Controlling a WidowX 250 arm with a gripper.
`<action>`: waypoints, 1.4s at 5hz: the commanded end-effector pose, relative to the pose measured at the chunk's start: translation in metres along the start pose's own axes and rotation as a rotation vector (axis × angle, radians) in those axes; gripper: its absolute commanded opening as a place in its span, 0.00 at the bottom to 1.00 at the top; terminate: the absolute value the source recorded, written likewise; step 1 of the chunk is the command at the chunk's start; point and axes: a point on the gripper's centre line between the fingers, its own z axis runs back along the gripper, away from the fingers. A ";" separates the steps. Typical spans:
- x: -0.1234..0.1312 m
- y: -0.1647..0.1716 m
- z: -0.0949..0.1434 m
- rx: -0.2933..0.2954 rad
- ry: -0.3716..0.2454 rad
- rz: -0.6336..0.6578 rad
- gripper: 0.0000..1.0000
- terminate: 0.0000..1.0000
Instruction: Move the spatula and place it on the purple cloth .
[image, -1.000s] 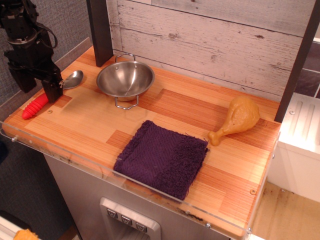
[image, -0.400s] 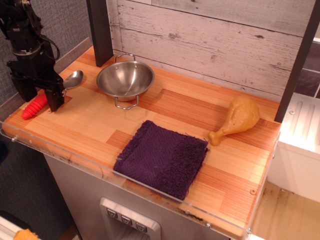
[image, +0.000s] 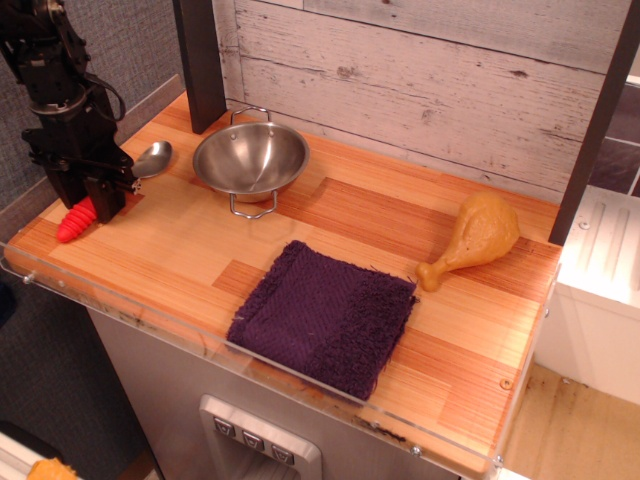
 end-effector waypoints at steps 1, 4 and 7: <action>-0.005 0.008 0.078 0.082 -0.087 0.014 0.00 0.00; -0.016 -0.120 0.142 0.015 -0.071 -0.059 0.00 0.00; -0.026 -0.217 0.080 -0.080 0.018 -0.092 0.00 0.00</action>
